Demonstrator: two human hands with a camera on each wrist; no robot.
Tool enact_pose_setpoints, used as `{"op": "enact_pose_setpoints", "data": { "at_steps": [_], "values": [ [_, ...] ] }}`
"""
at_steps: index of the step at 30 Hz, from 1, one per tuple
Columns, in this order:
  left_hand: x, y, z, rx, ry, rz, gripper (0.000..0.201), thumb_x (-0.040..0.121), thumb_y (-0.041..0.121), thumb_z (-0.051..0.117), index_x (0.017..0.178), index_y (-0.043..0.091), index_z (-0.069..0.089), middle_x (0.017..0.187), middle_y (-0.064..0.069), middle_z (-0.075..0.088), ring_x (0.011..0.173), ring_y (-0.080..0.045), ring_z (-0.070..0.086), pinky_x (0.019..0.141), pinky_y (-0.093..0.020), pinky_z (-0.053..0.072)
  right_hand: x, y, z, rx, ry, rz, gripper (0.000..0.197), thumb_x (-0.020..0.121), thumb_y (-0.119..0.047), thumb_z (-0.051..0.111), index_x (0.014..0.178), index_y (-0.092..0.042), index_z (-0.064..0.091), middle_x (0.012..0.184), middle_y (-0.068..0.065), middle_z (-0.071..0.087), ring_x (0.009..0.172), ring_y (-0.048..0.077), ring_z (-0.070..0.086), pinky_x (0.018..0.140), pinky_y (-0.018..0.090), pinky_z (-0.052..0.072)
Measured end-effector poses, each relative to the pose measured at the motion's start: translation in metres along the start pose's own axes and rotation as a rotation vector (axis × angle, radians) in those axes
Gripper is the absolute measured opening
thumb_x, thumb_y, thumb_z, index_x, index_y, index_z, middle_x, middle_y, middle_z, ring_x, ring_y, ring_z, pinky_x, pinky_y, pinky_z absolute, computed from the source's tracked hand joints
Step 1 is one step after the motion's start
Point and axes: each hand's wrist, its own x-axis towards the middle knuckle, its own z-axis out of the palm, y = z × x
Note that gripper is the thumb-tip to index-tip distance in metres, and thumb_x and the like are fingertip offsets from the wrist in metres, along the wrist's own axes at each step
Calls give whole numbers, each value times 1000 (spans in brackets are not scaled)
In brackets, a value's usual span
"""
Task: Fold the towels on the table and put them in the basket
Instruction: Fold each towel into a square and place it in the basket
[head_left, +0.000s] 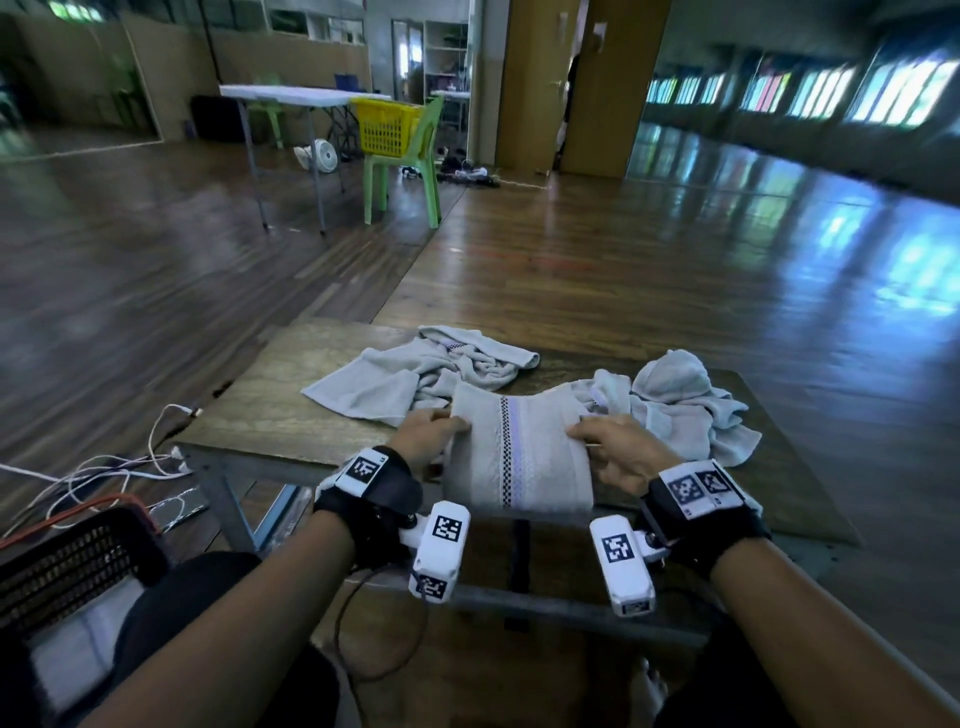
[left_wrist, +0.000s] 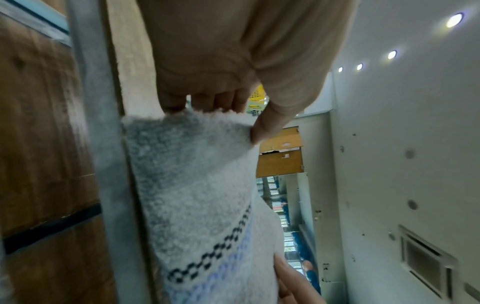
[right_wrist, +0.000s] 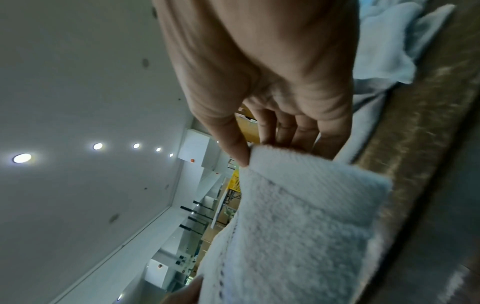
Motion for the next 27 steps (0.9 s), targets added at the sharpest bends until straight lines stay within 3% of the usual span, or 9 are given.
{"op": "enact_pose_setpoints", "data": {
  "at_steps": [2,4,7,11,15,18,20,24,27],
  "values": [
    [-18,20,-9,-46,-8,74,10,89,16,59,98,11,60,91,-8,58,90,-26,54,74,-33,46,-18,-21,5,-22,-12,-85,15,89,-6,54,102,-4,61,98,12,64,88,22,59,75,35,49],
    [-35,39,-19,-76,-16,149,9,90,14,56,98,10,59,81,-5,56,76,-20,53,64,-27,44,-34,-40,11,-29,-23,-149,12,89,-7,54,97,-3,63,93,11,63,82,21,59,71,34,49],
    [-55,59,-37,-103,8,198,20,90,16,58,107,7,60,91,-8,58,74,-19,53,63,-28,46,-53,-62,22,-35,-48,-215,11,88,-7,55,93,-3,65,86,11,63,76,21,58,65,33,48],
    [-72,68,-69,-133,73,241,17,90,14,57,106,10,60,85,-4,55,70,-14,51,54,-23,44,-64,-85,49,-66,-150,-275,11,88,-7,56,93,-2,65,76,7,61,64,17,56,59,30,47],
    [-87,62,-111,-145,216,244,11,90,13,58,100,12,60,77,-3,51,61,-12,43,42,-15,41,-62,-100,97,-115,-265,-304,18,89,-5,54,105,0,61,77,8,58,65,18,54,55,29,44],
    [-104,56,-145,-164,357,235,16,90,11,57,106,11,58,72,-2,47,59,-11,41,36,-10,39,-58,-102,141,-137,-406,-288,10,91,-6,52,93,-5,62,79,8,58,69,18,54,62,30,44],
    [-115,48,-170,-167,466,221,21,89,11,58,111,11,59,70,-1,46,59,-11,42,37,-12,38,-56,-100,172,-166,-492,-273,9,91,-8,53,92,-8,62,80,7,59,70,18,55,64,30,46],
    [-140,21,-220,-198,629,179,31,88,11,59,119,6,57,79,-2,55,63,-14,49,50,-21,41,-58,-85,236,-241,-668,-258,10,91,-10,52,93,-11,61,82,5,61,72,17,57,62,30,46],
    [-161,-3,-250,-238,743,155,32,88,5,58,120,4,56,79,-1,58,64,-12,52,45,-16,44,-61,-69,283,-302,-760,-243,11,91,-9,52,93,-10,62,84,6,61,71,18,56,63,30,45]
  ]
}}
